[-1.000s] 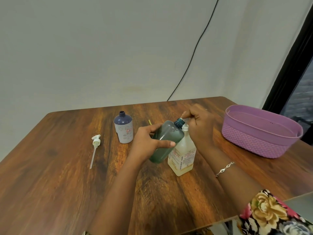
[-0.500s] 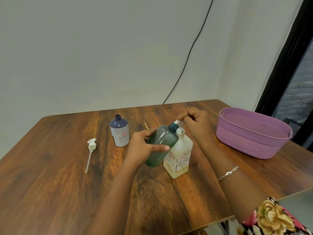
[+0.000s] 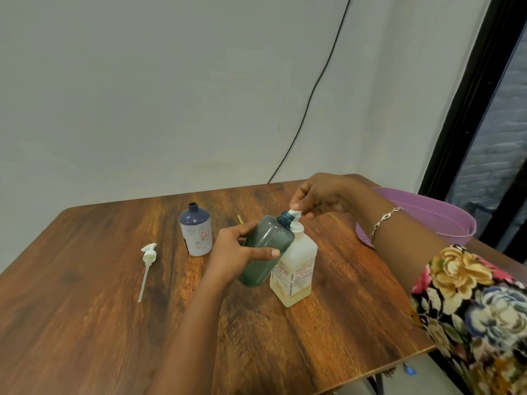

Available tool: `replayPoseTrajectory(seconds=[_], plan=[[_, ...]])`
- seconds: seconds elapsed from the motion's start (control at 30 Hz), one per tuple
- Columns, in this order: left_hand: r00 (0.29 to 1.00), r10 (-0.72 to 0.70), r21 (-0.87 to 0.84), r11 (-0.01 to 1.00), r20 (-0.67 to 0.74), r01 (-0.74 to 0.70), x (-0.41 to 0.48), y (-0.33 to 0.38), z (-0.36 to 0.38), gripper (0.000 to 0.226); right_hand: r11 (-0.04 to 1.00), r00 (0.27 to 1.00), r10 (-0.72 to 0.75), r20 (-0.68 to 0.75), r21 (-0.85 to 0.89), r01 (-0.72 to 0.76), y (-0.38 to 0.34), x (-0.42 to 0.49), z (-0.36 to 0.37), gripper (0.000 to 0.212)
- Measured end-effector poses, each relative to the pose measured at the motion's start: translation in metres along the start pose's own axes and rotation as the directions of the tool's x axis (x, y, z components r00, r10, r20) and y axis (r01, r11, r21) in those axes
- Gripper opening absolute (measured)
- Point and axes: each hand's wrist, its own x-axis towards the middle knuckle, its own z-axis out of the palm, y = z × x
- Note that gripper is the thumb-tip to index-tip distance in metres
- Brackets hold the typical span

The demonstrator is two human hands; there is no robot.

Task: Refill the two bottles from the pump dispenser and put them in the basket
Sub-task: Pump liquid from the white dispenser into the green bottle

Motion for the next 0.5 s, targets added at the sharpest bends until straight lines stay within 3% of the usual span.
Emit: replayPoseTrajectory(seconds=[0.5], plan=[[1.0, 0.005, 0.009, 1.0, -0.007, -0.005, 0.003, 0.004, 0.004, 0.061, 0.998, 0.996, -0.042, -0.075, 0.041, 0.045, 0.005, 0.002, 0.005, 0.016]])
